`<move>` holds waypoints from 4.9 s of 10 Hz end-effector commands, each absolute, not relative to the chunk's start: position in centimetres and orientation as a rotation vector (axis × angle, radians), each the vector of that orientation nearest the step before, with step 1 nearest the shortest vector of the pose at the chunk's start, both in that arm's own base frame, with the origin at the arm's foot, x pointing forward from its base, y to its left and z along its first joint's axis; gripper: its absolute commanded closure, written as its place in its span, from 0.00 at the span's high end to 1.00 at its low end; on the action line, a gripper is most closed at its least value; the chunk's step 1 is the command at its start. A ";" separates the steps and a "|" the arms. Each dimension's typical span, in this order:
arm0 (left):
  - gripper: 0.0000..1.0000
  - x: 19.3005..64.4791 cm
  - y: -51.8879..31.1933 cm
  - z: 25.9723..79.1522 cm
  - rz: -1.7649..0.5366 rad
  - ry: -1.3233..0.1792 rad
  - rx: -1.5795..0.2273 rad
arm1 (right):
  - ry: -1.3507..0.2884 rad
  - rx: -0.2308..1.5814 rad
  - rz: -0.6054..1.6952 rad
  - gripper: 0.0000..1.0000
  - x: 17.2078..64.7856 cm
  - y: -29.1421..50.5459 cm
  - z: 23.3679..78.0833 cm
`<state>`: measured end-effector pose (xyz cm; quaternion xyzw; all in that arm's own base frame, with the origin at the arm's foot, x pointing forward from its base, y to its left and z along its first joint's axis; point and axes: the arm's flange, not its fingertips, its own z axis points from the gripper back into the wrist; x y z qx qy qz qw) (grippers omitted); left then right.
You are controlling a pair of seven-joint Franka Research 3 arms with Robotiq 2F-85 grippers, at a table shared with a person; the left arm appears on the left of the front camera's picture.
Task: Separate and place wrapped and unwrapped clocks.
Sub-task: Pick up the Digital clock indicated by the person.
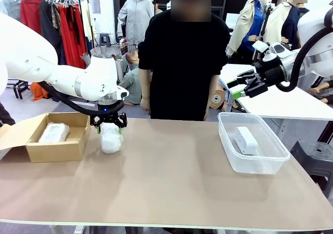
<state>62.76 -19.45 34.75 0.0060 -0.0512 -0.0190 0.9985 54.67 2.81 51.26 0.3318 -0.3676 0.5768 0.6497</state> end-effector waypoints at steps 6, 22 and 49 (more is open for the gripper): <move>1.00 63.5 -19.0 33.8 -0.117 -0.068 -0.047 | -0.836 0.751 1.313 1.00 54.6 2.8 51.4; 0.14 63.1 -19.5 33.5 -0.059 -0.072 -0.001 | -0.836 0.751 1.313 1.00 54.6 2.8 51.4; 0.00 53.5 -28.3 66.5 -0.460 -0.278 0.130 | -0.836 0.751 1.313 1.00 54.6 2.8 51.4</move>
